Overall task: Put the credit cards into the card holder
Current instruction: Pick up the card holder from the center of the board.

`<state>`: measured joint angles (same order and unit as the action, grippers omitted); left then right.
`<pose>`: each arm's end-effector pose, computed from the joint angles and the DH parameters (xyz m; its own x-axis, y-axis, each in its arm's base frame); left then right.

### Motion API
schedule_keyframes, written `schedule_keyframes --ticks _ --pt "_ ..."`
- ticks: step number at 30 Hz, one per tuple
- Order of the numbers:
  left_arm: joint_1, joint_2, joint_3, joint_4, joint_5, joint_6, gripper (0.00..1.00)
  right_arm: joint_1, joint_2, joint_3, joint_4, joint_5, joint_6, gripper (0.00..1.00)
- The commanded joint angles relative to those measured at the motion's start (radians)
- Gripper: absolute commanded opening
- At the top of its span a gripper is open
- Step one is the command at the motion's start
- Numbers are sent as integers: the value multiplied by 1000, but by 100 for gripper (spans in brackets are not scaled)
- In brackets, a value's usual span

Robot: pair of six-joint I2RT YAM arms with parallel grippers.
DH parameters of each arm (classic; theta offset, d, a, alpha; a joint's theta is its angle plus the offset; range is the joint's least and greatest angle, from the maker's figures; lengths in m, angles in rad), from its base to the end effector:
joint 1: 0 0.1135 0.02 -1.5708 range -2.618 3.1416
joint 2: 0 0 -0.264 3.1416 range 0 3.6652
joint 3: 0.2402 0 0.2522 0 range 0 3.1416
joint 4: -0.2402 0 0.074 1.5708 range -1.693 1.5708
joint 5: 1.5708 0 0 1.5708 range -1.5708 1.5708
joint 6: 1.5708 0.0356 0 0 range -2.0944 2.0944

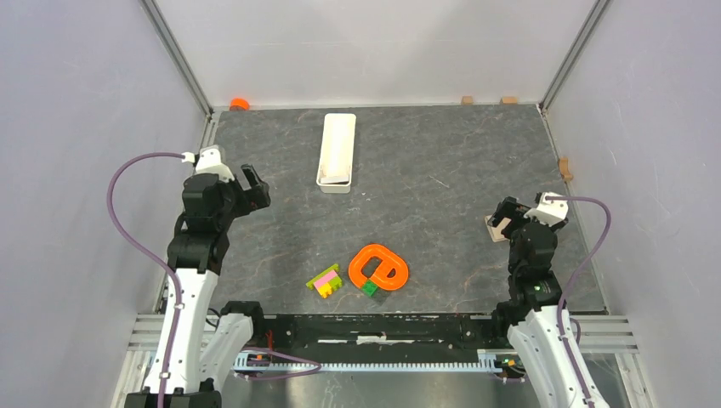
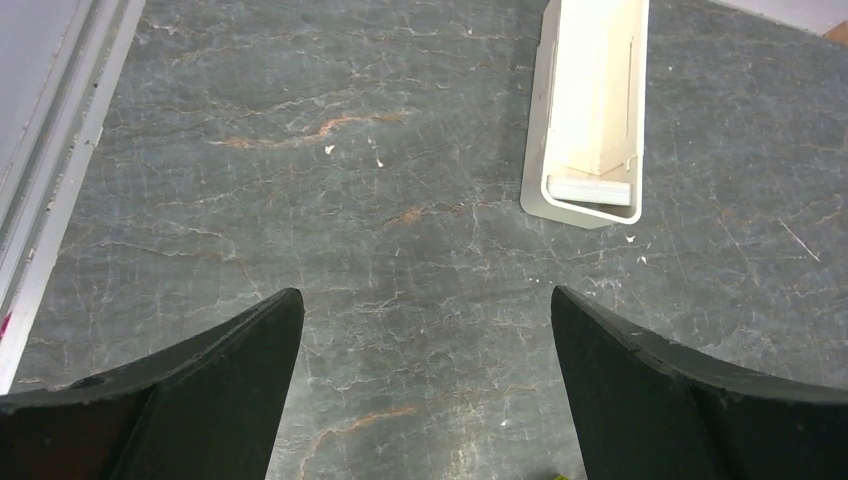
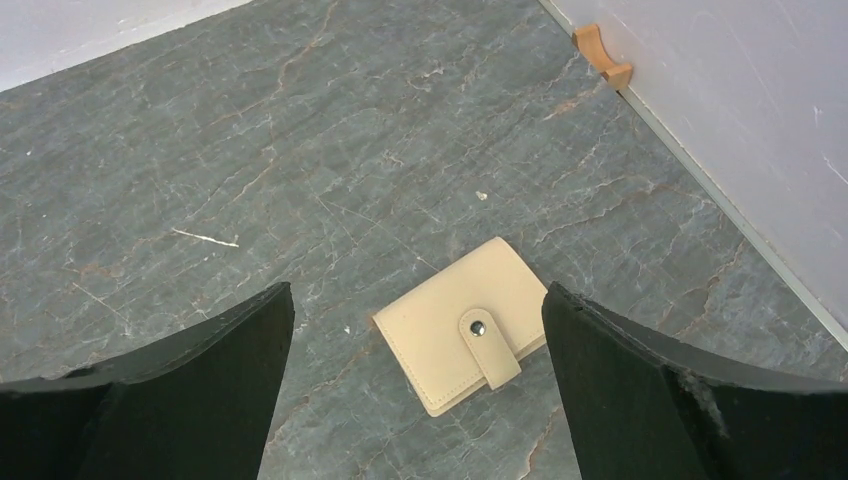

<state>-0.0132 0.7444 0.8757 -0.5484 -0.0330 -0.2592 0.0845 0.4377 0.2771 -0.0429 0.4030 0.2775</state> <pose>0.1610 -0.0010 0.3395 -0.3872 -0.2511 -0.8872 -0.1202 0.9677 -0.2214 0.1375 -0.0024 0.2239 -0.1101 0.2436 -0.9636 0.3486 0.9174 0.1921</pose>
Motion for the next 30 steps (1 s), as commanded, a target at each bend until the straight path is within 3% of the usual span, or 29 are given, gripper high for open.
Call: schedule_keyframes --ticks 1,8,15,20,25,30 --pt "-2 2 15 18 23 38 100 1 5 11 -8 23 19 98" --pt "-2 38 72 10 40 21 100 1 -84 -67 16 88 66 98" --pt "-2 176 253 33 158 -21 100 -28 74 -85 33 48 135 98" --pt "-2 233 244 71 234 -18 100 -178 193 -90 72 -89 139 98" --pt "-3 262 210 99 336 -24 100 -407 306 -103 101 -352 171 98" --pt "-5 266 181 124 405 -49 100 -476 372 -99 135 -400 151 98"
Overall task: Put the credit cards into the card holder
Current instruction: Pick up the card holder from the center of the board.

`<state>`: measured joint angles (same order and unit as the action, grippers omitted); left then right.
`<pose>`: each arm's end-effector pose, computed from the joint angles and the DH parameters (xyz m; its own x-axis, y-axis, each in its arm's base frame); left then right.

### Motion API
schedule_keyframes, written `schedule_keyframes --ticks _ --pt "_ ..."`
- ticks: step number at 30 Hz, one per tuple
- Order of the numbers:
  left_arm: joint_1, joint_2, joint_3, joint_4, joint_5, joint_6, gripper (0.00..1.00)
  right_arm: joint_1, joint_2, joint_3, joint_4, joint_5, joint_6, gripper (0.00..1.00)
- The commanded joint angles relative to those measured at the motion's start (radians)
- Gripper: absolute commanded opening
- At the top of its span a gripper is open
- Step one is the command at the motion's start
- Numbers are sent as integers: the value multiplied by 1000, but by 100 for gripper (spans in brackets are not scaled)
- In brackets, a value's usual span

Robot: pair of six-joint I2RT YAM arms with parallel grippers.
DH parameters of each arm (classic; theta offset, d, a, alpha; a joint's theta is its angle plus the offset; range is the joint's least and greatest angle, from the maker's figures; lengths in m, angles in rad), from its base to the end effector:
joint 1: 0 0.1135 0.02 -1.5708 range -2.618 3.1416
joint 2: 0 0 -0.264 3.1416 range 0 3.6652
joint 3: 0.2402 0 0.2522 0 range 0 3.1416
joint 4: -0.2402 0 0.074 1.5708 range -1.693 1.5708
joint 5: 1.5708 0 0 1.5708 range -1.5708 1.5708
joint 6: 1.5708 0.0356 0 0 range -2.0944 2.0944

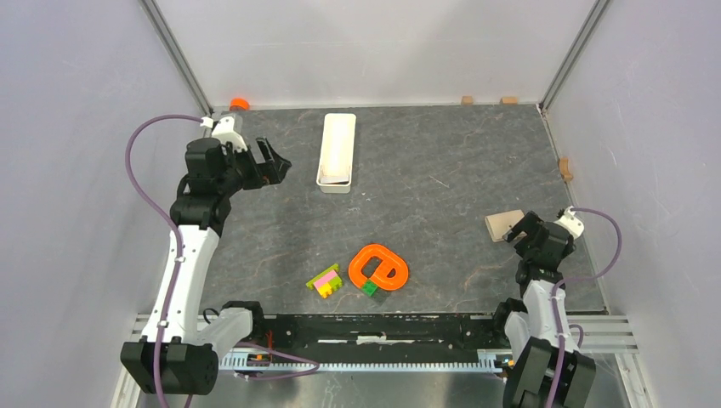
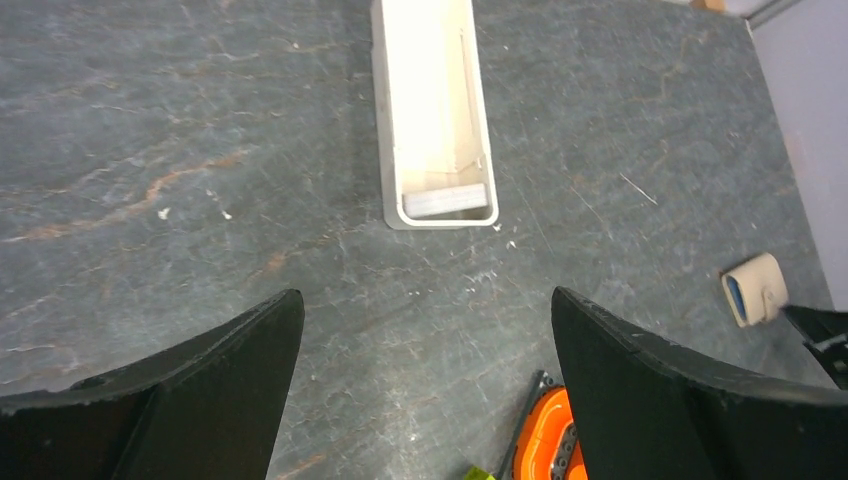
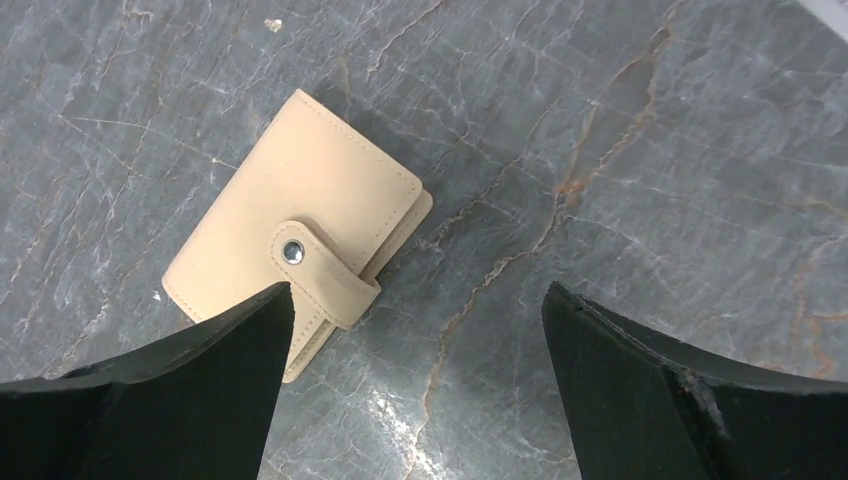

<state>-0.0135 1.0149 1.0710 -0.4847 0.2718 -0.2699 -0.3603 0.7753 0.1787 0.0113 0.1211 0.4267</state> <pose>0.2202 -0.0125 0.3664 -0.4691 -0.2505 -0.8469 0.1371 0.9266 -0.3500 0.1472 -0.0601 0.1499 -0.2868 0.5471 -0.7864 0.6183 0.7327 0.2842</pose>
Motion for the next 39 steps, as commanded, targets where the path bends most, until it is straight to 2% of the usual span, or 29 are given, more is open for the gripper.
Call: schedule_keyframes --ticks 1,8,9,15,20,28,37,39 --pt "-6 -4 -17 60 104 -39 100 -38 51 1 90 -150 -1 98" --pt "-9 -10 -28 60 117 -42 100 -54 161 27 169 -269 -20 99" --pt "-9 -11 -29 60 119 -41 100 -54 184 33 176 -284 -33 95" --pt "-12 -13 -37 61 126 -42 100 -53 314 59 214 -383 -67 86" --pt "-23 -5 -39 61 132 -40 100 -28 397 84 210 -411 -86 73" --pt "-46 -4 -43 60 131 -34 100 50 454 127 171 -356 -120 51" --pt "-110 3 -54 60 120 -14 100 192 526 183 122 -316 -168 17" --pt "-142 9 -55 61 111 -6 100 230 536 193 111 -327 -175 5"
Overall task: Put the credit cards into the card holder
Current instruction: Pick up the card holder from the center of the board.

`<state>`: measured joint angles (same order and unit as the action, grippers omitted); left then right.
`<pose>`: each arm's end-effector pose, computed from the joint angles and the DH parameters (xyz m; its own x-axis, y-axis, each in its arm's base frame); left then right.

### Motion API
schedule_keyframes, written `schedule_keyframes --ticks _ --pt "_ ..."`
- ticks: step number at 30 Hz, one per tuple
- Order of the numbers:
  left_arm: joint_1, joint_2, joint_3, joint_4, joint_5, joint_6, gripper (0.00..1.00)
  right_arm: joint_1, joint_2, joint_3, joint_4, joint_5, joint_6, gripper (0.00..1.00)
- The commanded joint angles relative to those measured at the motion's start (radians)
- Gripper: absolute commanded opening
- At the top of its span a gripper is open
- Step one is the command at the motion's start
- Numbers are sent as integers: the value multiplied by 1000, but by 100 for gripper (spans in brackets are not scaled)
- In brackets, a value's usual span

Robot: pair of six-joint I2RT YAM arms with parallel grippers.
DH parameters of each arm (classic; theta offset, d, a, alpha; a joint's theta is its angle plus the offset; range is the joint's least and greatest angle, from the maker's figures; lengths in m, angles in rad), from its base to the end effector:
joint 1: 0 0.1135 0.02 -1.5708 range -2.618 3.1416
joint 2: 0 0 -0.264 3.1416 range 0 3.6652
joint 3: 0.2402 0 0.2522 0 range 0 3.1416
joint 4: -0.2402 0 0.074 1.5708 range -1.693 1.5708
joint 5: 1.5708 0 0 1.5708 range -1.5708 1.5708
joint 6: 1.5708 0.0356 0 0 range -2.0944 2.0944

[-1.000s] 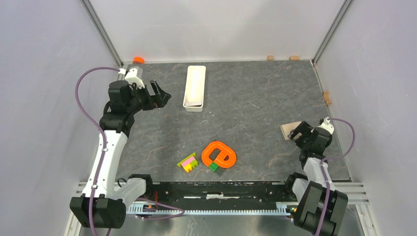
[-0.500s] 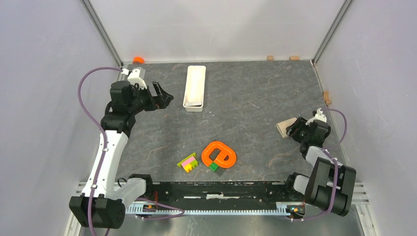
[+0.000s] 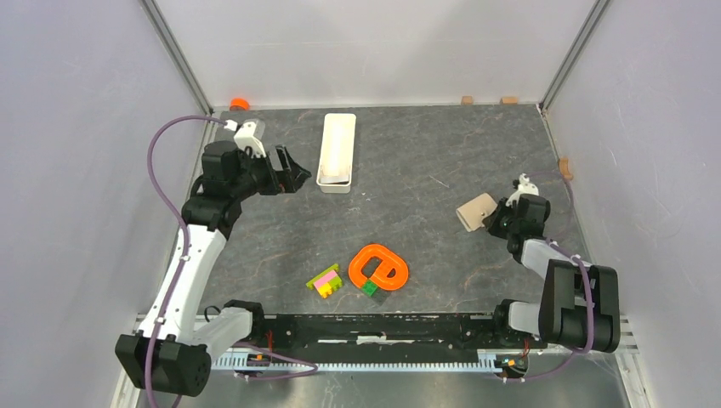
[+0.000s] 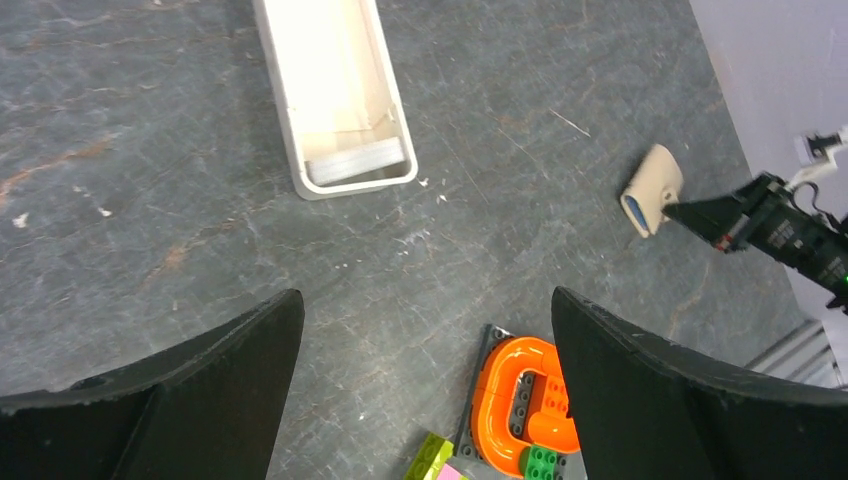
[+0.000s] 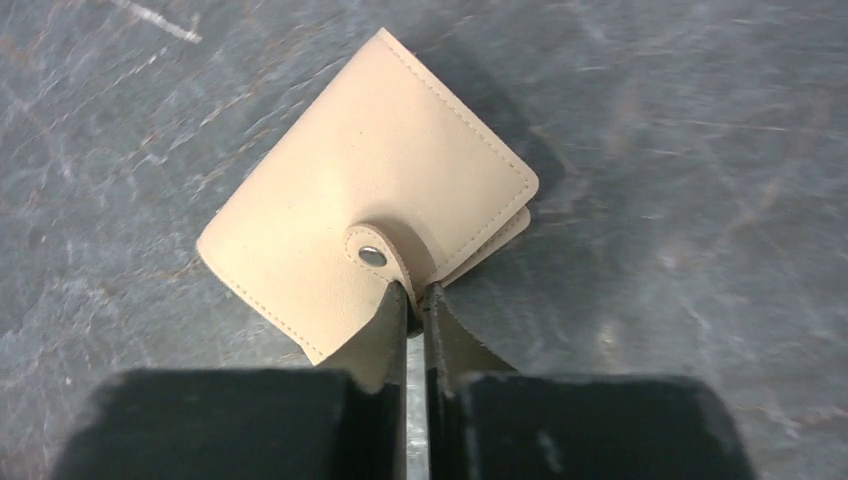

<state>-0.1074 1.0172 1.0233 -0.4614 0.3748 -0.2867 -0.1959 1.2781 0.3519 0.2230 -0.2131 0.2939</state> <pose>0.2193 -0.0368 0.3525 -0.5400 -0.2065 -0.8159 0.2856 0.8670 -0.4084 0.2192 -0.0358 0.1362 -0.5978 0.4073 -0.6905 0.2144 0.9112 0.3519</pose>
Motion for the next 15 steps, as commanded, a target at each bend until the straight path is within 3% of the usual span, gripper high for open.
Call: schedule_keyframes --ticks 1,10,15 --pt "-62 10 -9 36 8 15 100 85 34 19 -104 -10 -44 0" --pt "-281 112 -2 38 121 71 100 302 -133 -6 -103 -193 -42 0" --pt "-366 186 -5 97 333 44 100 386 -290 -1 -45 -315 -5 0"
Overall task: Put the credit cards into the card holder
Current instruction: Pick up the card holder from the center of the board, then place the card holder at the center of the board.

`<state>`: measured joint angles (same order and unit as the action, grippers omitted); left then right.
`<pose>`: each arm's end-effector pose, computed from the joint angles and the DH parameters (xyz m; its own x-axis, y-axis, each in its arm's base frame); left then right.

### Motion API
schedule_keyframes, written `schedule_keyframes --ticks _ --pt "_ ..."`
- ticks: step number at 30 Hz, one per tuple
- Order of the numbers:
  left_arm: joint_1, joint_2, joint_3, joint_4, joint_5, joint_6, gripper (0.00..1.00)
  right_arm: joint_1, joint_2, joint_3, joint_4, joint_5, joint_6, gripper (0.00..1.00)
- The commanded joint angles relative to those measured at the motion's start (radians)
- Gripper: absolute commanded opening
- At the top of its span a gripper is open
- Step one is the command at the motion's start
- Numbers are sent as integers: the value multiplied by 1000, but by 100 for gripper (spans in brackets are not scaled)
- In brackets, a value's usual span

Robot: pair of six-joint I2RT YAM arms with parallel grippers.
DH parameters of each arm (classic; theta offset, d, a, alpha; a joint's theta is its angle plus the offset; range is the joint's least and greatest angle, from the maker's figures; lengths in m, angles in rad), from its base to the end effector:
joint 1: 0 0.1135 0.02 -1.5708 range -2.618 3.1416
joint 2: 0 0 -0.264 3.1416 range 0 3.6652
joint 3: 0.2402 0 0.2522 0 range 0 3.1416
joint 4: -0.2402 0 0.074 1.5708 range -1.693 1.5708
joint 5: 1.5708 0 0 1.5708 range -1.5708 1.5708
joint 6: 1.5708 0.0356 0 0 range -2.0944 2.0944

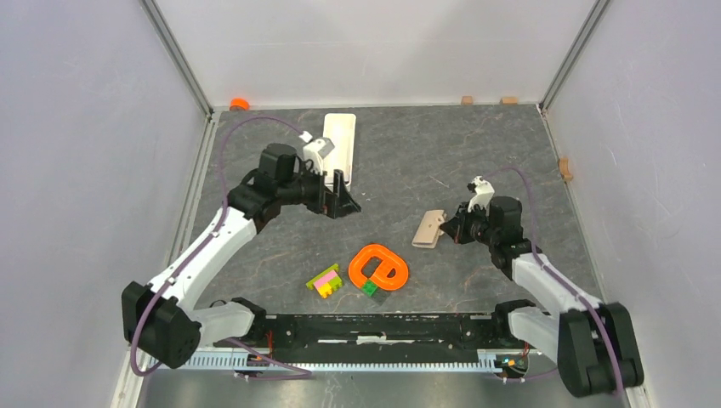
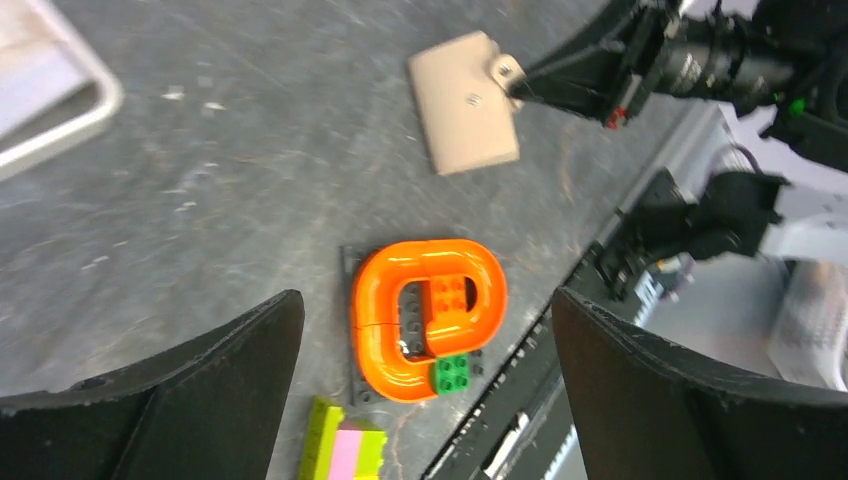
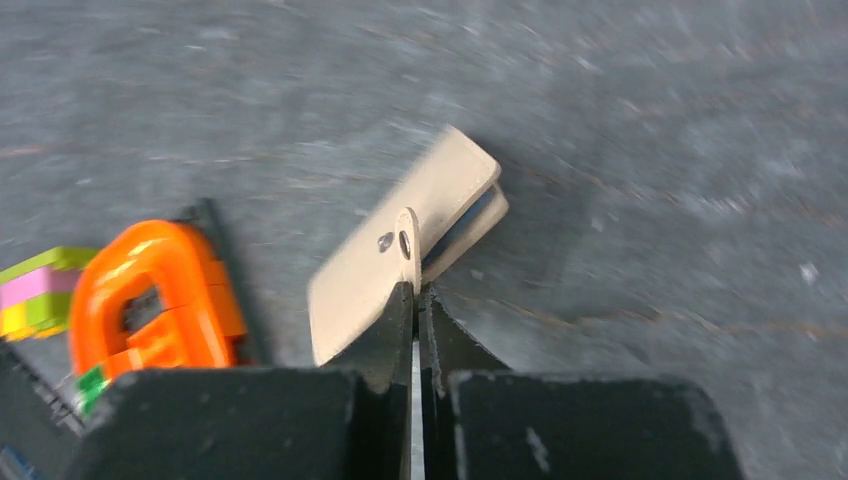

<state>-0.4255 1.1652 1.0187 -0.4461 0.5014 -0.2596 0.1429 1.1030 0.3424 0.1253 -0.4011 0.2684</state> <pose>0.2245 -0.1205 0.3209 -0.6778 0.0600 -0.7328 0.5702 0.6721 -0.4724 0.2016 0.0431 0.1604 -0.6836 0.1483 -0.7146 -0.2706 0.8579 0.4368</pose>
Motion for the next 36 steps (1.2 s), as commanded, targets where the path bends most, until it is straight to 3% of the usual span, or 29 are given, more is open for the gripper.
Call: schedule_keyframes --ticks 1,11,20,25,33,36 --pt "-58 48 -3 104 241 2 100 62 -149 13 64 -141 24 0" --pt "-107 117 -49 262 394 -146 100 133 -308 43 170 -233 72 0" --pt "-115 167 -31 195 327 -134 100 166 -306 31 270 -278 143 0" --pt "-109 137 -57 243 306 -176 100 181 -356 39 364 -311 207 0" --pt "-56 94 -67 217 201 -170 100 182 -291 -74 472 -263 221 0" --pt "-56 101 -63 181 160 -154 100 182 -238 -99 382 -159 156 0"
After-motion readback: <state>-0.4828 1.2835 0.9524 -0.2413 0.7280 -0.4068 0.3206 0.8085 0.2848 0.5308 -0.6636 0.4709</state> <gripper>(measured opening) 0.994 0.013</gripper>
